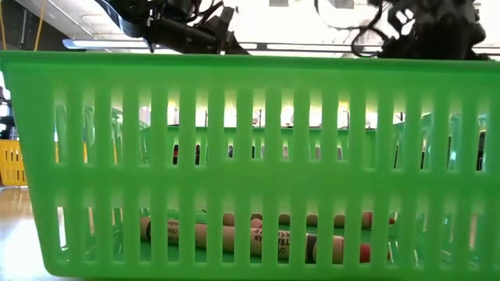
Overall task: Sort crayons
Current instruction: Put the pink crayon into the green bin
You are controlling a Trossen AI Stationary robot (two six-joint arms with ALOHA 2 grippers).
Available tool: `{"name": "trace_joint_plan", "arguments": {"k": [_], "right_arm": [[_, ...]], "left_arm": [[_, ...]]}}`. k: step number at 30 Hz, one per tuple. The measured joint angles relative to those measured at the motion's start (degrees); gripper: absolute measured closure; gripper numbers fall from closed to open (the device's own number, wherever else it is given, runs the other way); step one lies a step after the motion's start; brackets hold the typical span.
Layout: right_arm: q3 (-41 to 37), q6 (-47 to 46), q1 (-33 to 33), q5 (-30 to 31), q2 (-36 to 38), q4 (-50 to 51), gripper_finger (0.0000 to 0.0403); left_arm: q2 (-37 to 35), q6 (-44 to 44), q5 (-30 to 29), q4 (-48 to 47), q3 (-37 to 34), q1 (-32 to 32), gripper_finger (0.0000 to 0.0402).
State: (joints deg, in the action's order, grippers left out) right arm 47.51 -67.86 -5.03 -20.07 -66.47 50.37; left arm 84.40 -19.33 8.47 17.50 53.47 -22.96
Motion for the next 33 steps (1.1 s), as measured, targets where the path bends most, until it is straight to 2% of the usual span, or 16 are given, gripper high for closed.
{"name": "trace_joint_plan", "arguments": {"k": [11, 19, 24, 33], "right_arm": [[0.0, -14.65, -19.02, -2.04, -7.69, -8.71, 0.0307], [0.02, -22.89, -29.89, -3.09, -14.4, -9.76, 0.0307], [0.02, -33.03, -34.59, -2.98, -18.06, -14.13, 0.0307], [0.02, -43.6, -40.42, 4.83, -25.11, -16.55, 0.0307]], "left_arm": [[-0.11, 3.86, -0.02, -0.86, 0.0, 0.09, 0.03], [-4.12, -0.48, -0.02, -0.81, 0.02, 1.62, 0.03], [-7.18, -2.49, -0.02, -0.58, 0.02, 4.44, 0.03], [-12.3, -4.31, -1.16, -0.39, 0.02, 11.53, 0.03]]}}
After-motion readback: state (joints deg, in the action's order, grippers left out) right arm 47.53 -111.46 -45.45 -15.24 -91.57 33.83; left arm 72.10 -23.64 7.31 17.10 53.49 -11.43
